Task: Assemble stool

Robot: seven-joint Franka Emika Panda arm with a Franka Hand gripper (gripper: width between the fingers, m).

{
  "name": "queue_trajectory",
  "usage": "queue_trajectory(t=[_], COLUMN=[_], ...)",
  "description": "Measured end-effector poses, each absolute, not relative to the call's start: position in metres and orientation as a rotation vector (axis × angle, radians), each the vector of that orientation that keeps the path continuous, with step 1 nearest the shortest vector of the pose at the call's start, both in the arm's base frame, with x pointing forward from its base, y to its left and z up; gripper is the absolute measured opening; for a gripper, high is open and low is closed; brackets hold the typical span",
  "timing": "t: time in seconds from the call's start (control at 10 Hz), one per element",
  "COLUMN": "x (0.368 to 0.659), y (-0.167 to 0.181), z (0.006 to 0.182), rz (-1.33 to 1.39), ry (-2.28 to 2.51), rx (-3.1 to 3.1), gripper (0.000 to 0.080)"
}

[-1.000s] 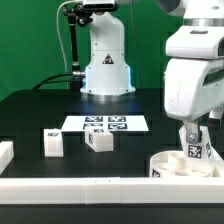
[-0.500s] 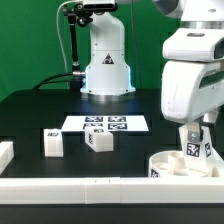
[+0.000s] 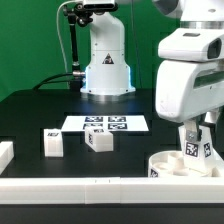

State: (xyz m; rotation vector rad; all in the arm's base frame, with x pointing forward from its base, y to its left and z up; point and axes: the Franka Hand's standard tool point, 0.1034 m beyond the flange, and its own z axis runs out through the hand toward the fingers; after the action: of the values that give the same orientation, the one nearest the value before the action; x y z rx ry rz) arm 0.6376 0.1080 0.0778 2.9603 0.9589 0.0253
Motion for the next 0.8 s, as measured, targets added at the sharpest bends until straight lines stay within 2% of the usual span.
queue_trajectory(t=[0.8], x=[0.6371], y=[0.115], z=[0.0774], rz=[0.06], ry=[-0.296], rx=[3.114], gripper=[0.034])
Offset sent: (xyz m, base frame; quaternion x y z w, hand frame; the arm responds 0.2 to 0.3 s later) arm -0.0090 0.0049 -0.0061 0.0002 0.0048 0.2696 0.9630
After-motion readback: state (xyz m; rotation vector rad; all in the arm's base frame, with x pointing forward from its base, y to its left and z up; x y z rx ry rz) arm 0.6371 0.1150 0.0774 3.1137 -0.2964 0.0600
